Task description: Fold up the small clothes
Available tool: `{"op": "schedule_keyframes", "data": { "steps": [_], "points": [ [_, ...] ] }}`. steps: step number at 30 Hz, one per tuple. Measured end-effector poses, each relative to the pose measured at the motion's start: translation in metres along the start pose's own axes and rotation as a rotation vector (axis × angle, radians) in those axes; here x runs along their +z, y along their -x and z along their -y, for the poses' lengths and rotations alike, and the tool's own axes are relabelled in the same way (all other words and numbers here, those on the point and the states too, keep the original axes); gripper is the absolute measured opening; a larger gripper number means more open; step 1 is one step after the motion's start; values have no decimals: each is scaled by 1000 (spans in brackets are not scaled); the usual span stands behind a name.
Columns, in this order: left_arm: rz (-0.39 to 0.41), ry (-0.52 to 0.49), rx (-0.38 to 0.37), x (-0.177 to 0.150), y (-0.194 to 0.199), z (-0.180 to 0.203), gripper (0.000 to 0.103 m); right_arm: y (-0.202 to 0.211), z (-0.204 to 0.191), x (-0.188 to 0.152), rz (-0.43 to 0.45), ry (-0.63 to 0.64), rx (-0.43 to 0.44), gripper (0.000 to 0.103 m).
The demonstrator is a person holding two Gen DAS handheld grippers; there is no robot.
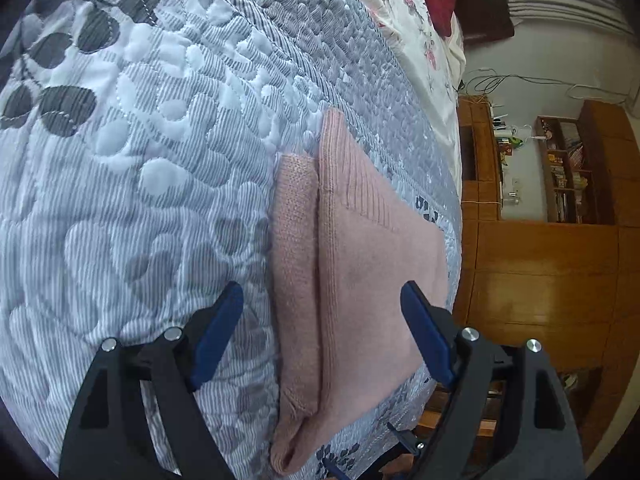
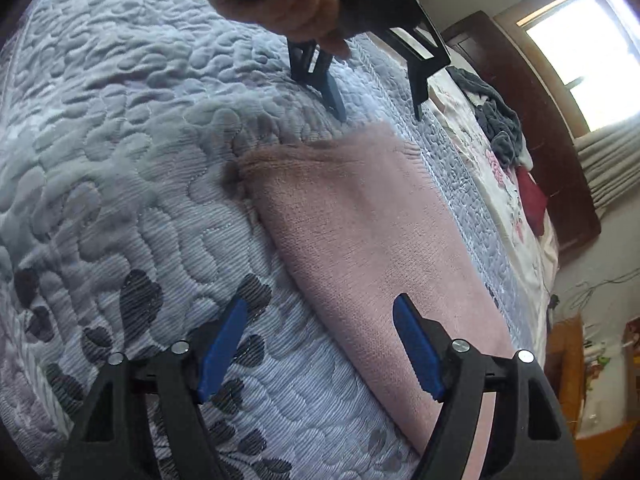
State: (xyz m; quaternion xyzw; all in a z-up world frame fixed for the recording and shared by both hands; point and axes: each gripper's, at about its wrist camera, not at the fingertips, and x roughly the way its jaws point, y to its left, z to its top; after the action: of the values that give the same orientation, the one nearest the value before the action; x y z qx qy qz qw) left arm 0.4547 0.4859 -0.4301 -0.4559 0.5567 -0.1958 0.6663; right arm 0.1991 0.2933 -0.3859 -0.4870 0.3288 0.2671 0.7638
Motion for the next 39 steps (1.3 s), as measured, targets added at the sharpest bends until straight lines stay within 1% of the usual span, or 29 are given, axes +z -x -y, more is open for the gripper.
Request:
{"op": "schedule_keyframes", "data": {
  "steps": [3, 8, 12, 13, 14, 16, 18, 19, 21, 24, 31, 35, 39],
  "points": [
    [-33, -12, -25, 10, -13, 1, 79, -18, -6, 3, -28, 22, -48, 75],
    [-82, -38, -29, 29, -38, 10, 74, -30, -14, 25, -8, 37, -119, 75],
    [-98, -40, -12, 40, -53, 15, 63, -34, -21, 50, 10, 26, -172, 75],
    [-101, -35, -6, 41, -56, 17, 61, -35, -20, 55, 14, 14, -174, 74],
    [-106, -28, 4, 43, -59, 17, 57, -37, -20, 61, 15, 2, -171, 71],
    [-114, -18, 39, 45, -61, 18, 47, -40, -19, 69, 8, -24, -143, 57],
    [-111, -3, 80, 49, -61, 18, 27, -44, -16, 72, -17, -59, -90, 26],
    [-107, 6, 91, 50, -60, 18, 26, -43, -16, 73, -22, -71, -85, 24],
    [-94, 10, 101, 50, -57, 21, 21, -41, -12, 73, -24, -110, -64, 17],
    [-83, -2, 125, 50, -55, 32, 19, -33, 1, 72, -21, -168, -41, 12],
    [-59, -36, 183, 54, -47, 78, 17, -4, 38, 74, 19, -309, -16, 11],
    [-47, -79, 203, 54, -44, 117, 17, 18, 60, 72, 55, -386, -16, 10],
    [-34, -122, 229, 46, -41, 153, 17, 36, 88, 64, 88, -465, -18, 10]
  ]
}}
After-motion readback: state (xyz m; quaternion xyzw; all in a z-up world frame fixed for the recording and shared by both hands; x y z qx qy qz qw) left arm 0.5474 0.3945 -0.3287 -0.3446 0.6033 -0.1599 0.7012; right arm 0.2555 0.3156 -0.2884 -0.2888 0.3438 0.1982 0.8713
